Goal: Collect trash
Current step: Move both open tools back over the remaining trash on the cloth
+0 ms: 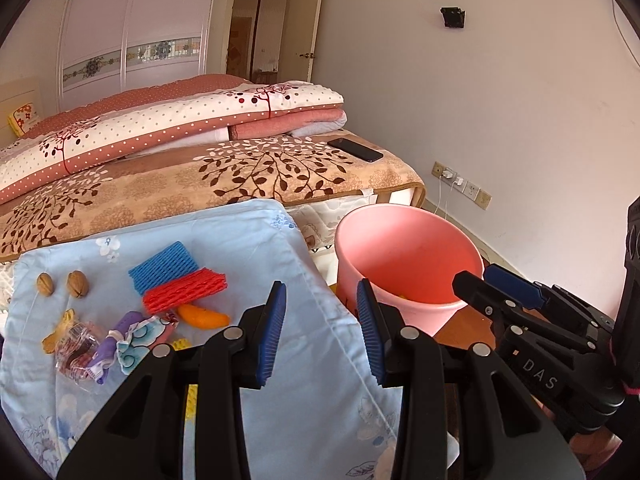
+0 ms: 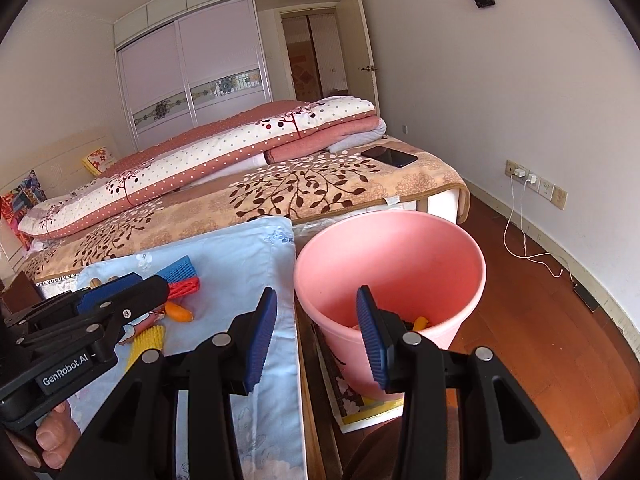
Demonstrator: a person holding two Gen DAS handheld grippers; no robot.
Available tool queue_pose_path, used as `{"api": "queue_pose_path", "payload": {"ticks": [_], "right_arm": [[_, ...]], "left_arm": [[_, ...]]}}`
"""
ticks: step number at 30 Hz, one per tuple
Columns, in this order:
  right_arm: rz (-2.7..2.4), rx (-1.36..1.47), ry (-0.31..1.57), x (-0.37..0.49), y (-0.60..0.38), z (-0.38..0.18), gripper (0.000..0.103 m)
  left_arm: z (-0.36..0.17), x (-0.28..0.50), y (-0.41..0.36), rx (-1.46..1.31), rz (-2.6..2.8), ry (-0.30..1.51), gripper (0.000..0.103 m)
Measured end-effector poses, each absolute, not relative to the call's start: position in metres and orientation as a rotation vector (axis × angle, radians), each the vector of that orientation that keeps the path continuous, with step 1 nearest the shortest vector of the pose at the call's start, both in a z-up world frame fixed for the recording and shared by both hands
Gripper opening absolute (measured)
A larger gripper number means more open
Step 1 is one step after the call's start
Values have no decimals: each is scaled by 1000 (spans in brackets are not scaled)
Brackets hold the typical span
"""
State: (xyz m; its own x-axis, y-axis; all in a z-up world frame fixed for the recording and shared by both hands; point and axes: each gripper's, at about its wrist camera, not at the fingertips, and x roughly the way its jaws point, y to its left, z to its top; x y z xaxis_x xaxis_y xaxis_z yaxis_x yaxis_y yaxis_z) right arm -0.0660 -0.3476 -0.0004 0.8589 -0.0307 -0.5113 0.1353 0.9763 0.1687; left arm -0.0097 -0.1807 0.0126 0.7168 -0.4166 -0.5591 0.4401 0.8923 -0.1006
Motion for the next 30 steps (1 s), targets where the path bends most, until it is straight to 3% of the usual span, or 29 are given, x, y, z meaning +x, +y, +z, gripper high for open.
{"api": "queue_pose_path", "payload": {"ticks": [18, 30], "right_arm": [[-38, 193, 512, -95, -297, 2, 41], [2, 164, 526, -100, -276, 1, 41]], "left_arm": [[9, -60, -124, 33, -400, 559, 37], [-5, -58, -83, -94, -344, 636, 37]]}}
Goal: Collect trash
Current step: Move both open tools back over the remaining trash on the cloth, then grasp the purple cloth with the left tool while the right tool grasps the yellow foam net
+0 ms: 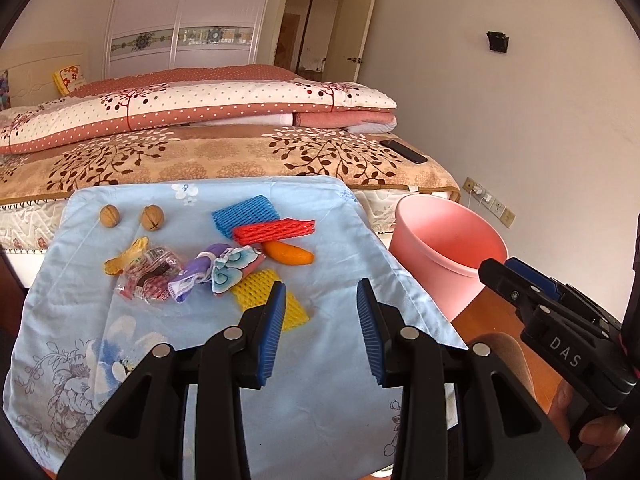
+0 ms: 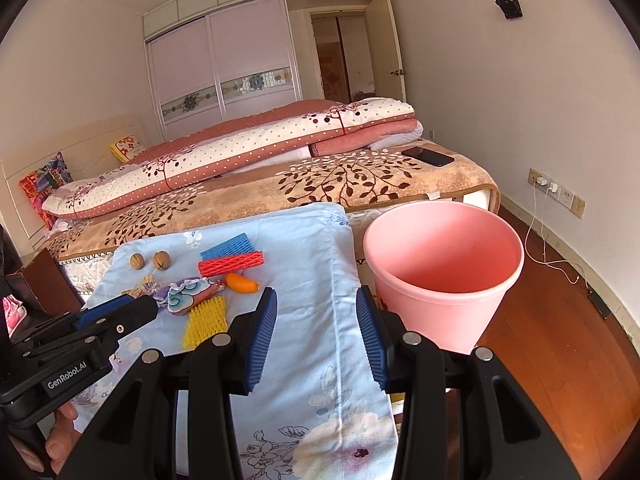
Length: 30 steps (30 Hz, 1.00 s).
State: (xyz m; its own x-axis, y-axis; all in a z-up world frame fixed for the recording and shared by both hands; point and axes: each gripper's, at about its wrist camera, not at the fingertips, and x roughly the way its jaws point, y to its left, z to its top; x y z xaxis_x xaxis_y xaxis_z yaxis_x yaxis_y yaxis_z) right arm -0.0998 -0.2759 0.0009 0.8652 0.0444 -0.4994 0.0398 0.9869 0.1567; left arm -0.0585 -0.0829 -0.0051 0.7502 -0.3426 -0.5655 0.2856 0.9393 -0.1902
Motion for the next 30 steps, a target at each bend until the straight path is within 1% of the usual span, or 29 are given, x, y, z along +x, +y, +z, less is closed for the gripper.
{"api": "queue_pose_path", "payload": {"ticks": [7, 16, 28, 29, 30], "right_arm": [[49, 133, 535, -97, -257, 0, 41], [79, 116, 559, -92, -244, -3, 41], [159, 90, 587, -74, -222, -11, 41], [174, 82, 595, -71, -220, -12, 41], [186, 72, 606, -67, -216, -15, 48]], "left_arm": [[-11, -58, -65, -128, -299, 656, 37], [-17, -58, -69, -82, -297, 692, 37], [-12, -49, -29, -167, -216, 652, 37], [-12, -47, -24, -172, -202, 650, 37], [-12, -45, -19, -178, -191, 653, 37]]}}
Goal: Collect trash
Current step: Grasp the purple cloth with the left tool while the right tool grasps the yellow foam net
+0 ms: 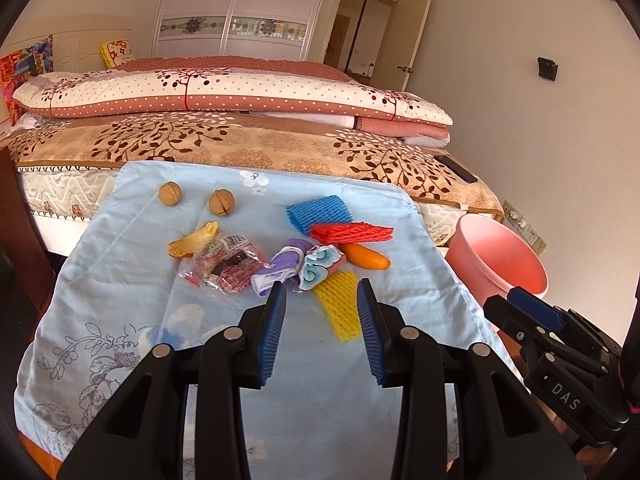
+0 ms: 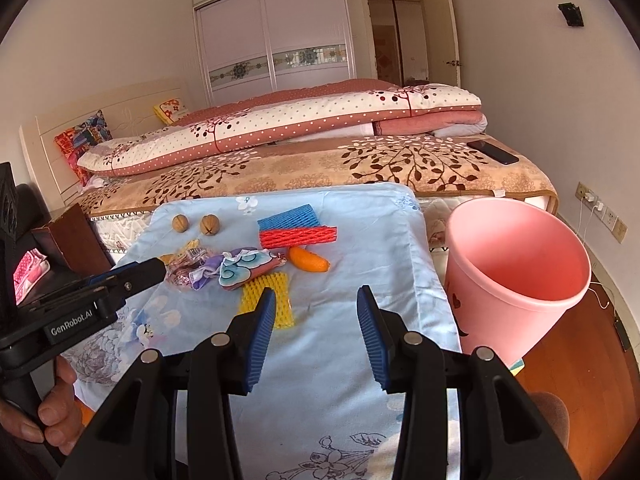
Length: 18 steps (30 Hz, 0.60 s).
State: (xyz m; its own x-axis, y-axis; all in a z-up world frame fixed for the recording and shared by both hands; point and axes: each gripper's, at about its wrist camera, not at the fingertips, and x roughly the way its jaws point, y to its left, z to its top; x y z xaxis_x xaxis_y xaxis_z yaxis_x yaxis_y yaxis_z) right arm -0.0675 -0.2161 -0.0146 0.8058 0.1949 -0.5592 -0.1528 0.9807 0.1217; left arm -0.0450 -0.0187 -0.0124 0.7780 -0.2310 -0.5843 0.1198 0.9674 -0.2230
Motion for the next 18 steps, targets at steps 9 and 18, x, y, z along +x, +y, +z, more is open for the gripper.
{"api": "queue_pose_path", "payload": {"ticks": [9, 18], "right_arm": [[300, 30, 692, -35, -185, -36, 51], [320, 47, 802, 9, -166, -55, 51]], "left_arm": [[-31, -31, 18, -162, -143, 713, 37], [-30, -19, 24, -131, -188, 698, 37]]}}
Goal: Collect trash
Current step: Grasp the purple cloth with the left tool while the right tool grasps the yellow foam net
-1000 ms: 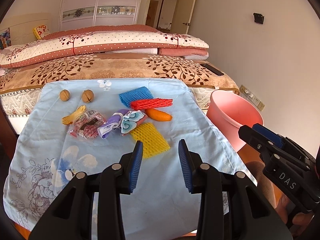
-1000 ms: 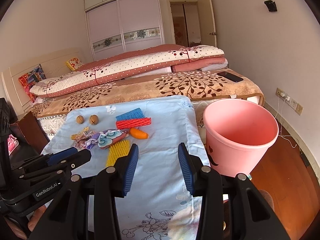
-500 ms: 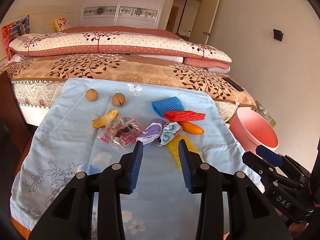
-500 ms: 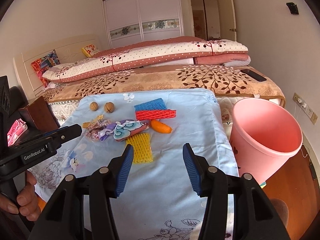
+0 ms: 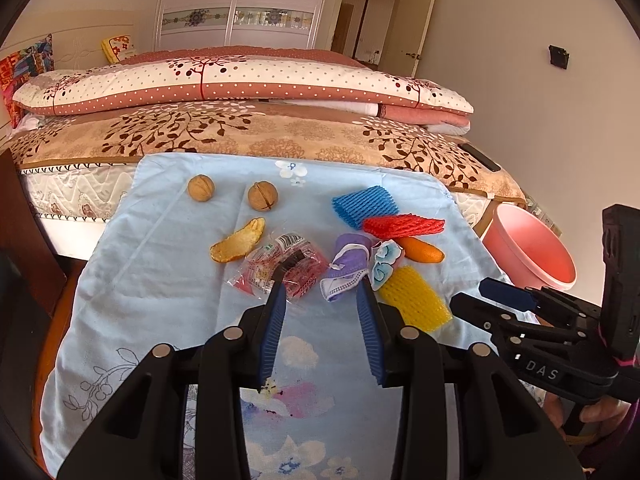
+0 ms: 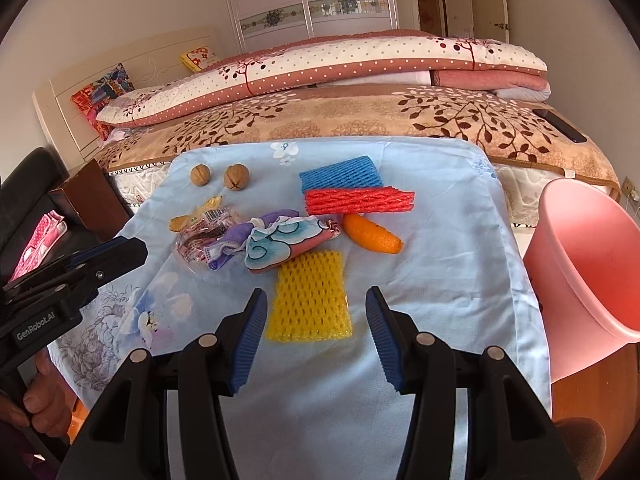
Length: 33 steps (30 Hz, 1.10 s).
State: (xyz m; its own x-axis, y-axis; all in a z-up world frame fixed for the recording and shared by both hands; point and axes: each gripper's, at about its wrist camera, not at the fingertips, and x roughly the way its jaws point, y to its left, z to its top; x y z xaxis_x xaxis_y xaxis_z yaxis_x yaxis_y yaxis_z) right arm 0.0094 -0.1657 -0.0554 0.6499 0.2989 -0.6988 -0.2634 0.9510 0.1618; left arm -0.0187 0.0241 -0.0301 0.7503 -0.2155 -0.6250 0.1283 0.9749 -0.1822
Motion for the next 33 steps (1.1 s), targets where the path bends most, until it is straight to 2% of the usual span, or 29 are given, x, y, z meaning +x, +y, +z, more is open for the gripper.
{"api": "queue_pose_path", "payload": {"ticks": [14, 18, 27, 33], "right_arm": [[305, 58, 958, 49, -159, -91, 50], [311, 63, 964, 51, -160, -93, 41], [340, 75, 955, 46, -161, -89, 12], [315, 115, 943, 38, -182, -84, 9]], "left_arm": [[-50, 24, 5, -36, -304, 784, 37], [-52, 38, 1, -35, -311, 792, 37], [-66, 64, -13, -10, -313, 865, 37], [-75, 66, -19, 10, -296, 890, 37]]}}
